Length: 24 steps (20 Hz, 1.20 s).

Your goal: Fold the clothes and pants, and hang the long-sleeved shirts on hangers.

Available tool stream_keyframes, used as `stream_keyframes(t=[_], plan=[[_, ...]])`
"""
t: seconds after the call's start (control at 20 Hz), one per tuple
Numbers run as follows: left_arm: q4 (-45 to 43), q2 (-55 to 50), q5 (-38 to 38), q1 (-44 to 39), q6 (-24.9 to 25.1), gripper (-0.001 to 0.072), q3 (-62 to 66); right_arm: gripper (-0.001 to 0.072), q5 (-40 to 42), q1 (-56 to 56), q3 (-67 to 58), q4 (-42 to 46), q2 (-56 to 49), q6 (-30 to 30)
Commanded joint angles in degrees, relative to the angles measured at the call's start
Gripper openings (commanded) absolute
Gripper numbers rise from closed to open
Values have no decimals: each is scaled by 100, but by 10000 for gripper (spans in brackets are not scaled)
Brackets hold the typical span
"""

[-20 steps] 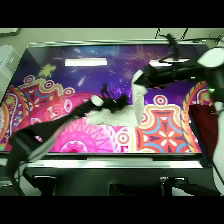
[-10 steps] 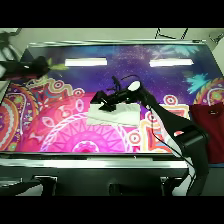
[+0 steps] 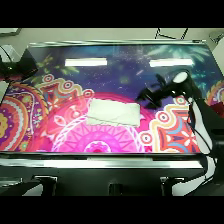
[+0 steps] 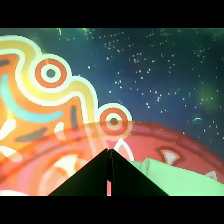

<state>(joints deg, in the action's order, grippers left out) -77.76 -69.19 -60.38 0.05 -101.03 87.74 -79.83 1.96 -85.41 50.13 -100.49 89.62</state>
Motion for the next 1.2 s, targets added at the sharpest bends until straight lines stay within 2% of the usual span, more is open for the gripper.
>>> stream_keyframes(t=[0.0, 0.1, 0.15, 0.3, 0.35, 0.4, 0.45, 0.5, 0.65, 0.9, 1.15], plan=[[-7, 22, -48, -111, 57, 20, -2, 607, 111, 505, 1191, 258, 155, -238], [-7, 22, -50, -258, 57, 20, -2, 591, 741, 402, 1716, -769, 92, -883], [-7, 22, -46, -343, 55, 20, -2, 589, 960, 330, 1792, -1008, 24, -962], [-7, 20, -9, -577, 55, 21, -2, 504, 1445, 50, 1790, -1366, -205, -955], [-7, 20, 22, -647, 55, 21, -2, 340, 1541, -9, 1784, -1539, -238, -962], [-7, 20, 44, -702, 55, 20, -2, 256, 1556, -33, 1779, -1867, -240, -1119], [-9, 17, 68, -732, 55, 21, -2, 76, 1429, 2, 1731, -2262, -229, -1486], [-7, 15, 92, -754, 55, 21, -2, 39, 1196, 101, 1550, -2566, -227, -1720], [-7, 15, 149, -752, 57, 21, -2, 35, 341, 710, 490, -2376, -35, -1593], [-9, 13, 234, -752, 57, 21, -2, 35, -280, 2347, -1491, -710, 750, -225], [-7, 13, 439, -754, 57, 21, -2, 36, -780, 3926, -2398, -452, 1200, 518]])
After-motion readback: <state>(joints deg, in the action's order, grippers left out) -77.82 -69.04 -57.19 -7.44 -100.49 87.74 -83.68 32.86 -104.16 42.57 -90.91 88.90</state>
